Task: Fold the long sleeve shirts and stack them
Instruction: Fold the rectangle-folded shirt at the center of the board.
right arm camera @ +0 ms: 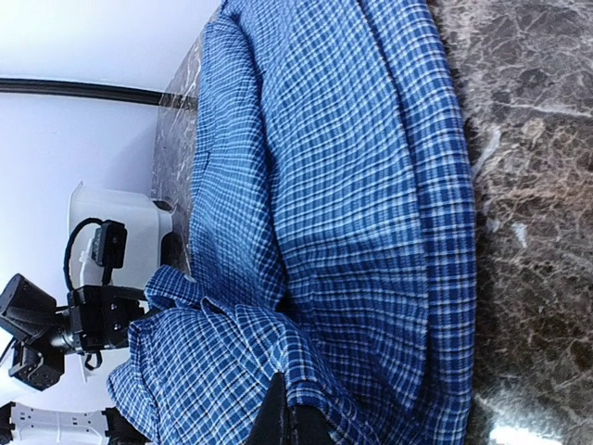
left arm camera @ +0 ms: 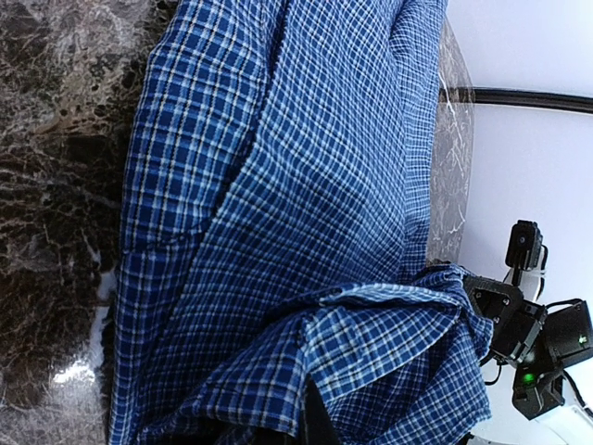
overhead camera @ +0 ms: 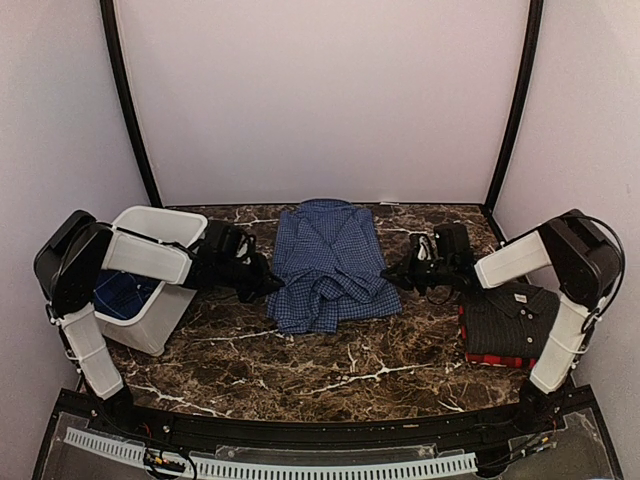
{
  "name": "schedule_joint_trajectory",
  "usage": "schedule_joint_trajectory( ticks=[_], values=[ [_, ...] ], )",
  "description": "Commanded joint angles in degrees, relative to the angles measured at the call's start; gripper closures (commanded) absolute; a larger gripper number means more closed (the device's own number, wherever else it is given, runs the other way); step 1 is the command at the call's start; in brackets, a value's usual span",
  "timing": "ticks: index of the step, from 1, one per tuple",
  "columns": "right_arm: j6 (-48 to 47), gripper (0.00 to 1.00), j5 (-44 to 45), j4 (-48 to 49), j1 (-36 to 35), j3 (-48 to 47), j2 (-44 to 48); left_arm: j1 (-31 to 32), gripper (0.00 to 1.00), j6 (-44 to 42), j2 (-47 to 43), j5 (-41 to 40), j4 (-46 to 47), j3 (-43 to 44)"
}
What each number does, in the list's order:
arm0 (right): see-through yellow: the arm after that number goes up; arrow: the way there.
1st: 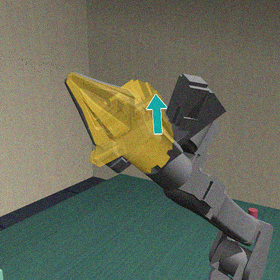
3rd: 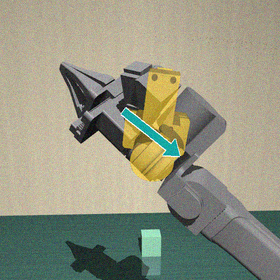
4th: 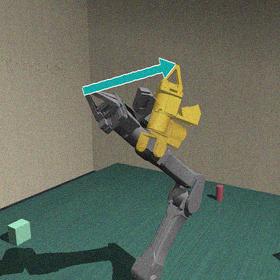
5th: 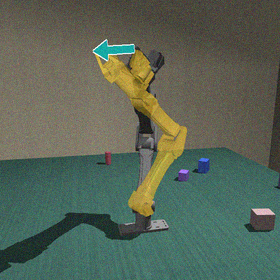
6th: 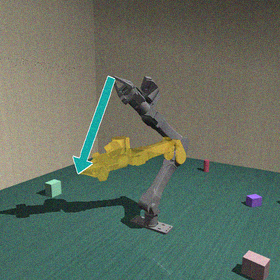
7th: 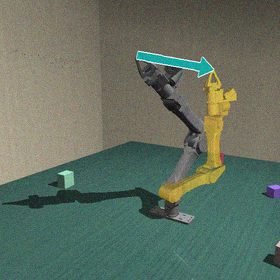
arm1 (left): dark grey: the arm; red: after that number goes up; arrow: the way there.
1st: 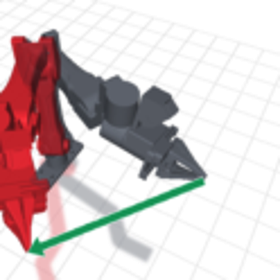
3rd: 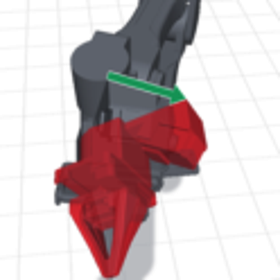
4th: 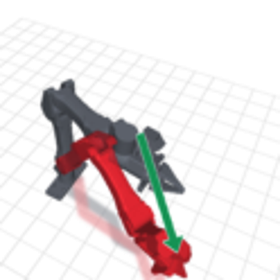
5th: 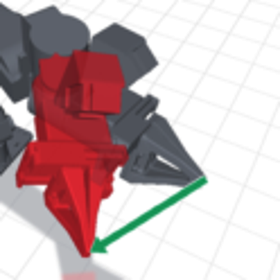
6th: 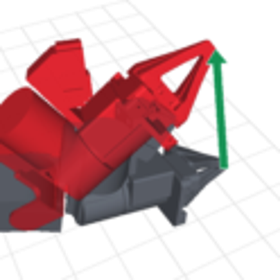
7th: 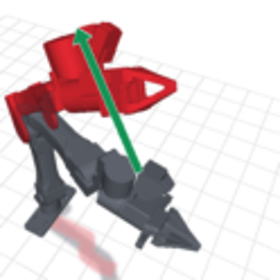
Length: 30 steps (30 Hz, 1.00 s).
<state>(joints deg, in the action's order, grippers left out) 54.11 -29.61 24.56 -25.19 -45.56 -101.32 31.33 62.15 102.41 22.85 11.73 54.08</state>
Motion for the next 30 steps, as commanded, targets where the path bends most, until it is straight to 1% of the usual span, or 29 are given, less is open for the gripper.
schedule_joint_trajectory(
  ticks=[1, 11, 12, 13, 14, 15, 16, 17, 18, 19, 21, 22, 23, 26, 30],
  values=[
    [0.86, 1.0, -1.5, 4.6, 1.55, -1.79, -3.0, -0.22, 1.0, -0.2, -0.03, -1.69, 1.92, 1.37],
    [-1.46, 1.0, -3.48, 1.6, 2.5, -6.89, -7.12, -0.31, 0.99, -2.73, -0.41, -5.26, -1.55, 2.69],
    [-1.72, 1.0, -3.45, 1.17, 2.59, -7.11, -7.09, -0.31, 0.95, -3.22, -0.42, -5.44, -2.2, 2.83],
    [-1.92, 0.97, -3.44, 0.77, 2.86, -7.31, -7.02, -0.31, 0.89, -3.46, -0.53, -6.0, -2.61, 3.21],
    [-2.1, 0.93, -3.38, 0.4, 3.13, -7.41, -6.72, -0.31, 0.83, -4.15, -0.76, -6.55, -3.29, 3.57],
    [-2.4, 0.87, -3.28, 0.13, 3.32, -7.45, -6.27, -0.31, 0.74, -4.63, -0.92, -6.92, -4.54, 3.83],
    [-2.69, 0.79, -3.23, -0.31, 3.57, -7.52, -5.98, -0.31, 0.7, -5.47, -1.36, -8.06, -5.32, 4.45],
    [-3.15, 0.7, -3.18, -0.83, 3.87, -7.71, -5.43, -0.31, 0.63, -5.99, -1.66, -8.6, -6.41, 4.63],
    [-3.87, 0.64, -3.07, -1.62, 4.1, -7.97, -4.68, -0.31, 0.59, -6.98, -2.43, -9.6, -6.87, 4.98],
    [-4.64, 0.58, -2.68, -3.15, 4.32, -8.27, -4.0, -0.31, 0.53, -7.49, -2.85, -10.12, -7.96, 5.2],
    [-6.37, 0.48, -1.88, -5.75, 4.74, -9.21, -2.71, -0.31, 0.46, -9.98, -4.04, -11.42, -9.47, 6.07],
    [-7.27, 0.43, -1.52, -7.08, 4.86, -9.8, -2.05, -0.31, 0.44, -10.58, -4.72, -11.88, -9.94, 6.79],
    [-8.14, 0.42, -1.13, -8.31, 4.88, -10.27, -1.44, -0.31, 0.42, -11.68, -5.05, -12.05, -10.93, 7.07],
    [-10.65, 0.37, 0.75, -11.89, 4.89, -11.33, 0.77, -0.31, 0.4, -13.66, -6.68, -12.83, -13.28, 8.16],
    [-14.69, 0.36, 3.5, -15.84, 4.49, -11.48, 4.39, -0.19, 0.41, -15.77, -9.05, -11.9, -16.05, 7.29]
  ],
)
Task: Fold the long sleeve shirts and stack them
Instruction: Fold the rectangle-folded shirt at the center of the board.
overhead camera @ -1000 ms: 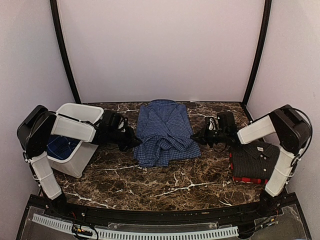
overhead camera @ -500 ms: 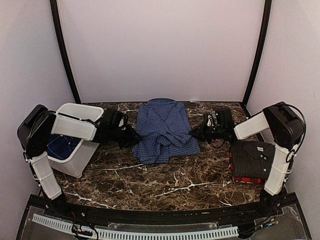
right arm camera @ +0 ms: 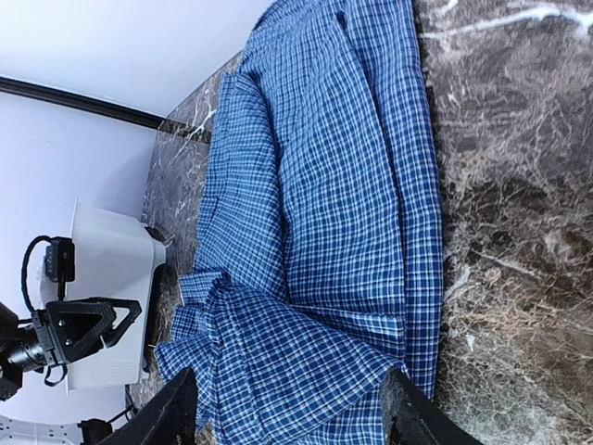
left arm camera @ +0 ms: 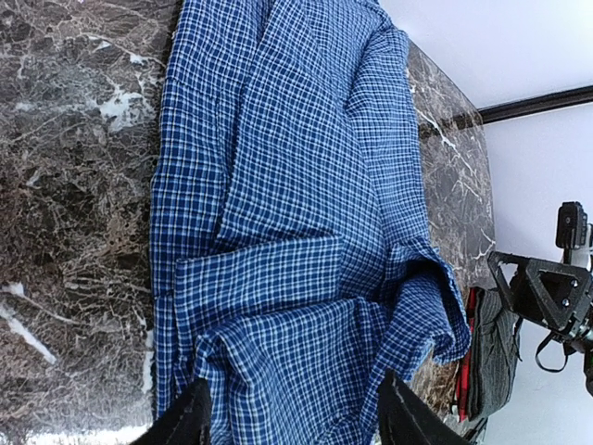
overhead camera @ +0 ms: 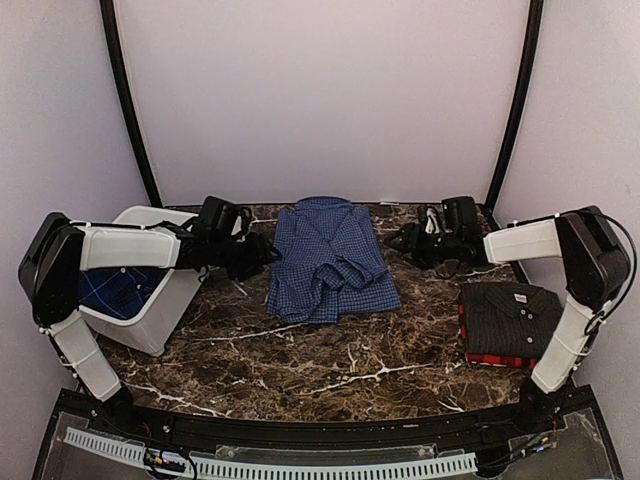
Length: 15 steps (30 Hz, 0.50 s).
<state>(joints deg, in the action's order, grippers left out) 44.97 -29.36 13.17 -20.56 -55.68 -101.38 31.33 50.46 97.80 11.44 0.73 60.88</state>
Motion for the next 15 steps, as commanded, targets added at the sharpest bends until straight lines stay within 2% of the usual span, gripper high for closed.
schedule_joint_trajectory(
  ticks=[1, 5, 9, 14, 15],
  values=[
    [-6.33, 0.37, 3.64, -5.44, -0.55, -1.34, 5.39, 0.08, 0.41, -4.8, -5.18, 0.26, -5.4, -0.17],
    [-13.15, 0.38, 8.3, -11.85, -4.36, -2.0, 8.23, 2.15, 0.45, -7.3, -7.61, 1.88, -7.06, -2.93],
    [-17.1, 0.44, 11.48, -15.36, -10.02, -1.58, 9.94, 5.98, 0.48, -9.04, -9.38, 2.05, -9.11, -5.93],
    [-19.47, 0.61, 14.47, -15.97, -16.33, -0.98, 10.2, 10.44, 0.55, -9.09, -10.12, 2.96, -8.14, -10.58],
    [-20.11, 0.7, 15.34, -16.52, -18.88, -1.75, 8.54, 11.52, 0.58, -8.14, -9.54, 4.38, -6.05, -12.3]
  ],
)
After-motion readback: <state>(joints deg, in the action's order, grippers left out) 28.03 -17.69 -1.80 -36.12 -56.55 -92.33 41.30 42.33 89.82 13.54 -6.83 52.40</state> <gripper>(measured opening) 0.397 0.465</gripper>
